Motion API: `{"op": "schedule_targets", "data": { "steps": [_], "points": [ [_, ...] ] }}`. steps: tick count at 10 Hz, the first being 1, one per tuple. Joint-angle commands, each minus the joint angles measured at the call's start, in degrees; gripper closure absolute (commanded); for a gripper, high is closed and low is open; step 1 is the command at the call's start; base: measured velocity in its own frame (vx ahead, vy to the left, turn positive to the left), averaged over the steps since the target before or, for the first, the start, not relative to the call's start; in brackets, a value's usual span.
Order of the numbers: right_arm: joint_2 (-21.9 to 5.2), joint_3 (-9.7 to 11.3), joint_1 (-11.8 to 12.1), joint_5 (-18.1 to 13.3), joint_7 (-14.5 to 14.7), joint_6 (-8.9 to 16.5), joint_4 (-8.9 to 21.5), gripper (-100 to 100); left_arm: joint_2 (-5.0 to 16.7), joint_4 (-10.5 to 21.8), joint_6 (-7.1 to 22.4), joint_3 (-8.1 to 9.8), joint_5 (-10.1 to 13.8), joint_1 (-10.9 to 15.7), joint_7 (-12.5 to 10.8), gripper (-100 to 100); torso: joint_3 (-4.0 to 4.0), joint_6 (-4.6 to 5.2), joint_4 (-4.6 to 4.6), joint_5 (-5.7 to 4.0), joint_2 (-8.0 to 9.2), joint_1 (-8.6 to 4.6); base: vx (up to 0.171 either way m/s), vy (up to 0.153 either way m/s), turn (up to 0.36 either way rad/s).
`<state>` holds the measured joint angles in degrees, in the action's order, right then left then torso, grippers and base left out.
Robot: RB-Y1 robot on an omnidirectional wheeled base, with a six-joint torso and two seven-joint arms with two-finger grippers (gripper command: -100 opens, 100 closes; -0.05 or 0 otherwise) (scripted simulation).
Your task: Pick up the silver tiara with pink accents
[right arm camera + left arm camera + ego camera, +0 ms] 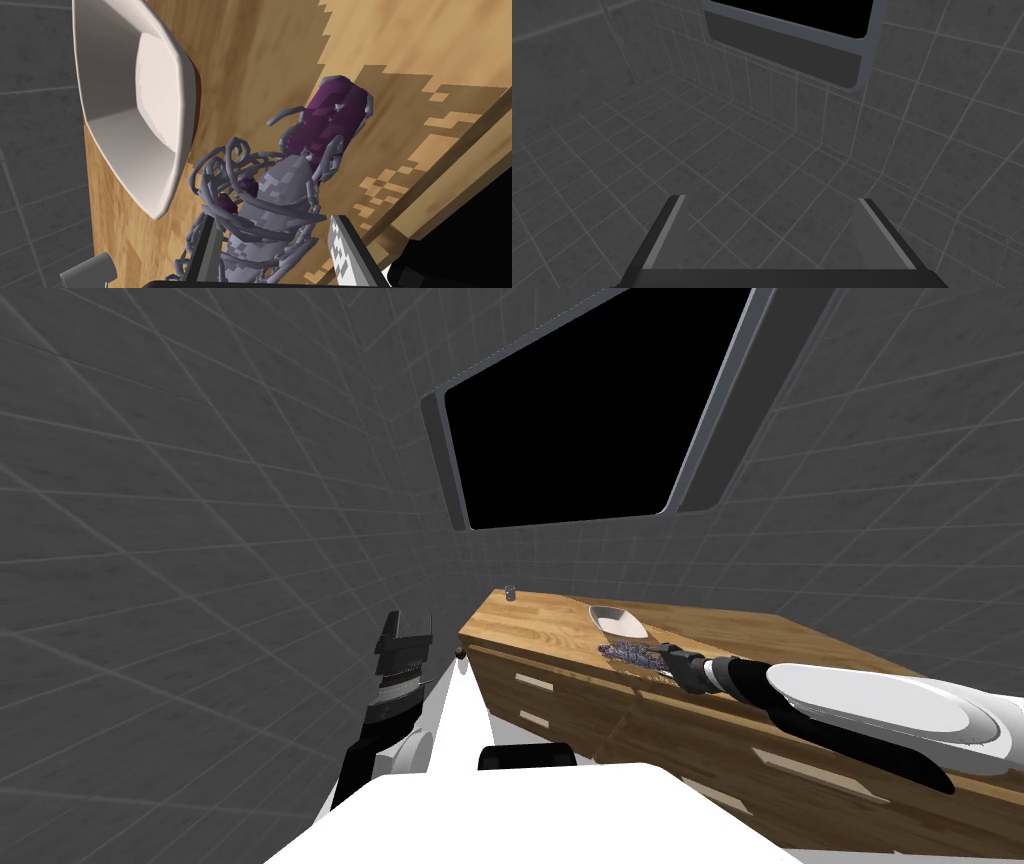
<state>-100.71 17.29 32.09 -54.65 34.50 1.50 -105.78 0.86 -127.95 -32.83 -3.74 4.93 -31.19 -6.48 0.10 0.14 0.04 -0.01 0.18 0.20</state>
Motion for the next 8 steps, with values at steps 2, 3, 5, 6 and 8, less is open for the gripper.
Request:
{"op": "schedule_targets", "data": {
  "steps": [2, 3, 5, 6, 8],
  "points": [
    [0.0, 0.0, 0.0, 0.0, 0.0, 0.0, 0.0, 100, 0.0, 0.0, 0.0, 0.0, 0.0, 0.0, 0.0, 0, 0.0, 0.03, -0.01, -0.02, 0.01, -0.01, 0.0, 0.0, 0.0],
    [0.0, 0.0, 0.0, 0.0, 0.0, 0.0, 0.0, 0, 0.0, 0.0, 0.0, 0.0, 0.0, 0.0, 0.0, 0, 0.01, 0.03, 0.0, -0.01, 0.02, -0.01, 0.0, 0.0, 0.0],
    [-2.6, -1.3, -0.4, 0.8, -1.1, -1.1, -0.8, 100, 0.0, 0.0, 0.0, 0.0, 0.0, 0.0, 0.0, 0, 0.07, 0.08, 0.04, 0.05, 0.1, 0.04, -0.026, 0.008, -0.114],
    [-2.6, -1.3, -0.4, 0.8, -1.1, -1.1, -0.8, 100, 0.0, 0.0, 0.0, 0.0, 0.0, 0.0, 0.0, 0, 0.12, 0.06, 0.06, 0.05, 0.19, 0.07, -0.034, 0.011, -0.018],
    [-2.2, -2.5, 0.8, 0.6, -1.1, -1.4, -0.6, 0, 0.0, 0.0, 0.0, 0.0, 0.0, 0.0, 0.0, 0, 0.11, 0.02, 0.06, 0.08, 0.15, 0.1, -0.007, 0.002, 0.002]
  ]
}}
